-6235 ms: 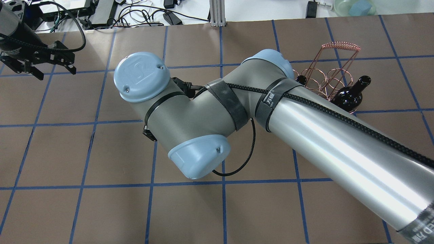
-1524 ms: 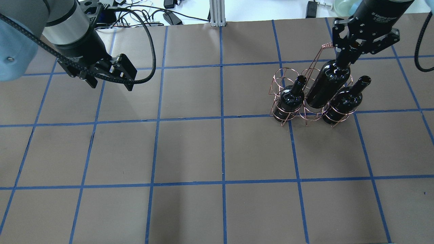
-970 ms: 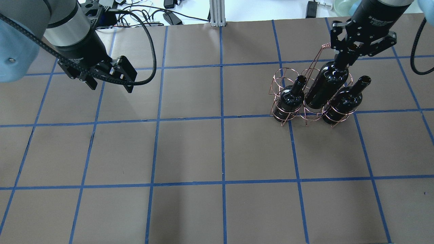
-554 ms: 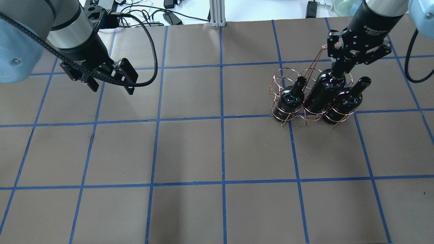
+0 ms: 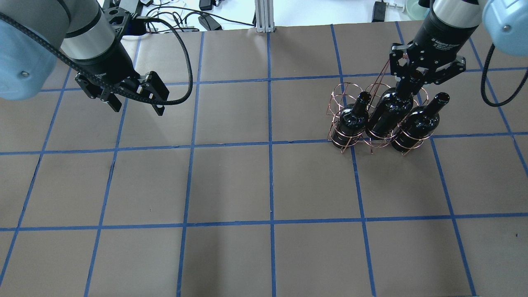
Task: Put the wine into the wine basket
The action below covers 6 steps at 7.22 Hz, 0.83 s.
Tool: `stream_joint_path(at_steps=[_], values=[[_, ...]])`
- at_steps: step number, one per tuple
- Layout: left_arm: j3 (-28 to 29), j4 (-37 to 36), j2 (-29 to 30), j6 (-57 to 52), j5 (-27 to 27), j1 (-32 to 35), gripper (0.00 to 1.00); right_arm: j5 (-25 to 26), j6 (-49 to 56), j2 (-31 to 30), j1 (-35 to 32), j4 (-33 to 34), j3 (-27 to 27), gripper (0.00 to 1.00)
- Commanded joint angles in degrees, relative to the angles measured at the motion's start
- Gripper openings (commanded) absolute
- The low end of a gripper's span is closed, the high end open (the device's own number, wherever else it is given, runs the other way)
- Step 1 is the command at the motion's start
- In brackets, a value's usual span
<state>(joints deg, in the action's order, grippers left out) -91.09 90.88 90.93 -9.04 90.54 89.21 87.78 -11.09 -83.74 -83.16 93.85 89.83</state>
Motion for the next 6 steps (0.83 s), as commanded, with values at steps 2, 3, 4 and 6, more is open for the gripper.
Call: stream_joint_path(at_steps=[2, 3, 4, 6], values=[[-0.6, -0.2, 0.1, 0.1, 0.0, 0.0, 1.0, 0.5, 0.0, 0.6, -0.1, 0.4, 0.5, 0.0], [-0.7, -0.2, 0.1, 0.1, 0.0, 0.0, 1.0, 0.7, 0.2, 0.5, 0.0, 0.7, 2.0, 0.0], [-0.9, -0.3, 0.0, 0.1, 0.0, 0.0, 1.0, 0.7, 0.3, 0.5, 0.0, 1.9, 2.8, 0.0], [-1.0, -0.4, 0.0, 0.9, 0.0, 0.0, 1.0, 0.8, 0.2, 0.6, -0.1, 1.9, 2.9, 0.0]])
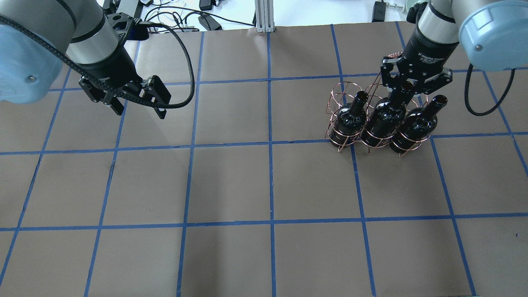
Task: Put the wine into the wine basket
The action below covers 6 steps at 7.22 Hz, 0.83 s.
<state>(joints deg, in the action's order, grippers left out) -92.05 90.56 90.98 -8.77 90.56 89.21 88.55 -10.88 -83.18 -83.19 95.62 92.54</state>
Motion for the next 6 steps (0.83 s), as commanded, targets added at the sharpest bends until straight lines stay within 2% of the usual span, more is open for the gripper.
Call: stream_joint_path(at_steps=[1, 4, 5, 6], values=[[0.0, -0.3, -0.1, 0.6, -0.2, 0.0, 1.0, 0.0, 0.0, 0.0, 0.0, 0.2, 0.4, 0.0], [0.1, -0.5, -0.6, 0.1, -0.4, -0.1, 1.0, 0.0, 0.0, 0.0, 0.0, 0.8, 1.1, 0.12], [0.3, -0.7, -0.9, 0.6, -0.2, -0.1, 1.0, 0.0, 0.0, 0.0, 0.0, 0.9, 1.1, 0.34], [1.1, -1.1, -1.1, 0.8, -0.5, -0.1, 1.0, -0.1, -0.4, 0.0, 0.0, 1.8, 1.1, 0.7]])
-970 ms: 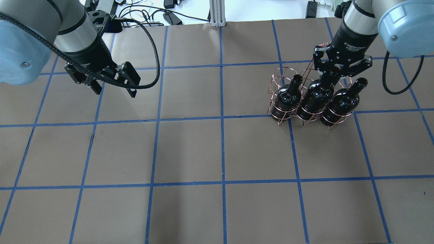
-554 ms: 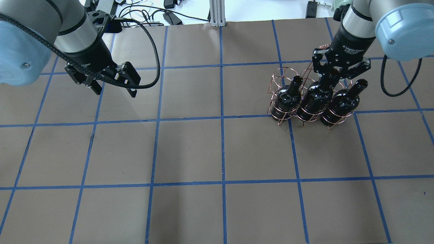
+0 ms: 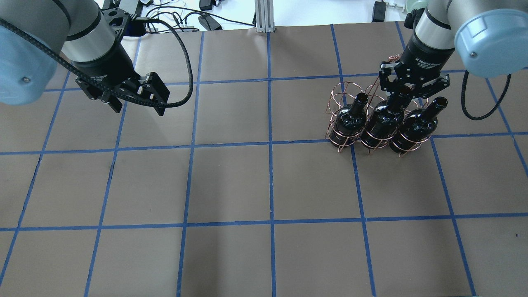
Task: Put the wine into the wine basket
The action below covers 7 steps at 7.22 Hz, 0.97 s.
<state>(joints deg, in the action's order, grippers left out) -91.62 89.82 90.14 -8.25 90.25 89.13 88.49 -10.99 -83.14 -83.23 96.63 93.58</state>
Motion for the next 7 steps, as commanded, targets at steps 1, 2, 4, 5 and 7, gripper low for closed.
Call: stream_joint_path(at_steps=[1, 2, 4, 5, 7], values=[[0.7, -0.5, -0.3, 0.3, -0.3, 0.0, 1.0, -0.2, -0.7, 0.0, 0.0, 1.4, 0.0, 0.86], [0.8, -0.6, -0.4, 0.3, -0.3, -0.1, 1.0, -0.2, -0.8, 0.0, 0.0, 1.6, 0.0, 0.91], [0.8, -1.8, -0.4, 1.6, -0.3, -0.1, 1.0, -0.4, -0.5, -0.7, 0.0, 1.8, -1.1, 0.99], [0.8, -1.8, -0.4, 2.8, -0.3, 0.0, 1.0, -0.9, -0.3, -1.1, -0.2, 0.8, -3.5, 0.99], [0.8, -1.8, -0.4, 2.9, -0.3, 0.0, 1.0, -0.4, -0.2, -2.0, -4.7, -7.8, -9.2, 1.0]])
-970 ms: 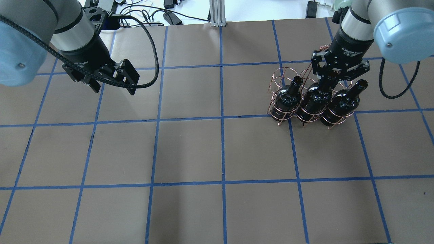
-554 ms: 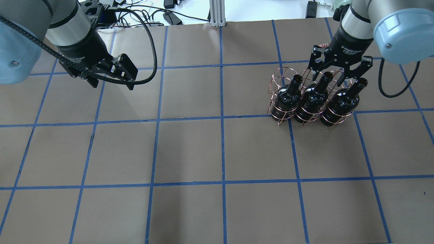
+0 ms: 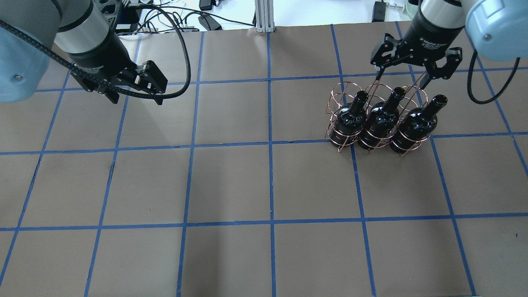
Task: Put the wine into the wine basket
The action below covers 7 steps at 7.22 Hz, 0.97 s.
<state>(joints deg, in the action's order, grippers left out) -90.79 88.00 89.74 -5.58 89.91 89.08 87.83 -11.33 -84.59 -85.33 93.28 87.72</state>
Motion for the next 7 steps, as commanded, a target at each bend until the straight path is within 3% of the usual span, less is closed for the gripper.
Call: stream_joint_path(at_steps=[1, 7], values=[[0.0, 0.0, 0.0, 0.2, 0.1, 0.0, 1.0, -0.2, 0.2, -1.8, -4.7, -7.4, -4.3, 1.0], [-0.1, -0.2, 0.0, 0.0, 0.4, 0.0, 1.0, 4.3, 6.2, -3.3, -4.9, -10.1, -4.6, 0.99]])
